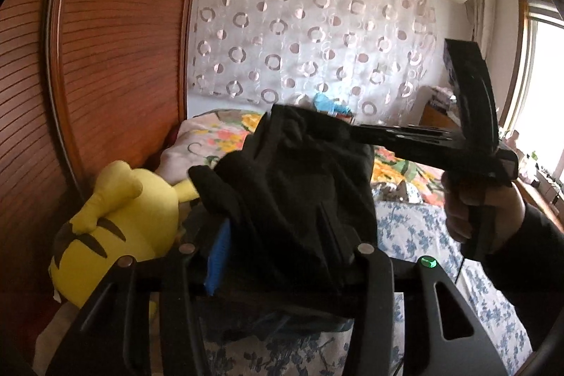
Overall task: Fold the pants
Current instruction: 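Lower the black pants onto the folded jeans stack with both grippers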
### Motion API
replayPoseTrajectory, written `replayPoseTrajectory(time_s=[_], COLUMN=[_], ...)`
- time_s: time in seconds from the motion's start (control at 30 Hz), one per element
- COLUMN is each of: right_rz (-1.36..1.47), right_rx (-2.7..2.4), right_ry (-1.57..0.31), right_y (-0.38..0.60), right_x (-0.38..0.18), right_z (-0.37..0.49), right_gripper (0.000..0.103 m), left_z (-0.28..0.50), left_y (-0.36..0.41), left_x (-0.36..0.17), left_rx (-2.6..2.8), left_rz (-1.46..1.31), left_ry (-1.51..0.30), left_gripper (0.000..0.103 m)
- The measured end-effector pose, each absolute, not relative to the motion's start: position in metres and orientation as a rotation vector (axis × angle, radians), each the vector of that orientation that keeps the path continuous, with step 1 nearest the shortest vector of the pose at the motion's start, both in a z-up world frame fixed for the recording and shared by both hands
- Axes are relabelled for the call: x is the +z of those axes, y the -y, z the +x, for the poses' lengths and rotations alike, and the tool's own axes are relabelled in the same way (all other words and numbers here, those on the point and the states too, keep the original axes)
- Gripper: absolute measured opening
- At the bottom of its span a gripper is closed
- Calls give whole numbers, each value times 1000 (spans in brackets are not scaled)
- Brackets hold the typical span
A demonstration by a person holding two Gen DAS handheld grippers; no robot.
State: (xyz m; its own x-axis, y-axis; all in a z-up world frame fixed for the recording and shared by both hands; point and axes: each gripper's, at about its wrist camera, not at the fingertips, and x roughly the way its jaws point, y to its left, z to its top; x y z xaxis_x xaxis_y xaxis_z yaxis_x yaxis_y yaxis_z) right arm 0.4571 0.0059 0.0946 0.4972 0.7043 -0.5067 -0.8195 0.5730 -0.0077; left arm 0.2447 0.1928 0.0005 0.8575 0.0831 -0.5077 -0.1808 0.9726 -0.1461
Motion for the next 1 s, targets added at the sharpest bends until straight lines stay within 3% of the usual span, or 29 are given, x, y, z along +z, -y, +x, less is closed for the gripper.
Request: replayPoseTrajectory(time_s=[0.4, 0.9, 1.0], right_rz=[-191, -141, -138], right_rx=[827, 826, 820], right_ry=[-535, -503, -496], right_y=[-10, 44, 56], right_x=[80, 93, 94], right_z=[475, 370, 353], right_gripper=[11, 12, 12], left_z=[237, 207, 200], left_y=[-195, -171, -166], left_x=[-15, 24, 29], left_rx=[167, 144, 132], left_rz=[-198, -103, -95], left_ry=[-587, -528, -518], left_gripper=[48, 48, 60])
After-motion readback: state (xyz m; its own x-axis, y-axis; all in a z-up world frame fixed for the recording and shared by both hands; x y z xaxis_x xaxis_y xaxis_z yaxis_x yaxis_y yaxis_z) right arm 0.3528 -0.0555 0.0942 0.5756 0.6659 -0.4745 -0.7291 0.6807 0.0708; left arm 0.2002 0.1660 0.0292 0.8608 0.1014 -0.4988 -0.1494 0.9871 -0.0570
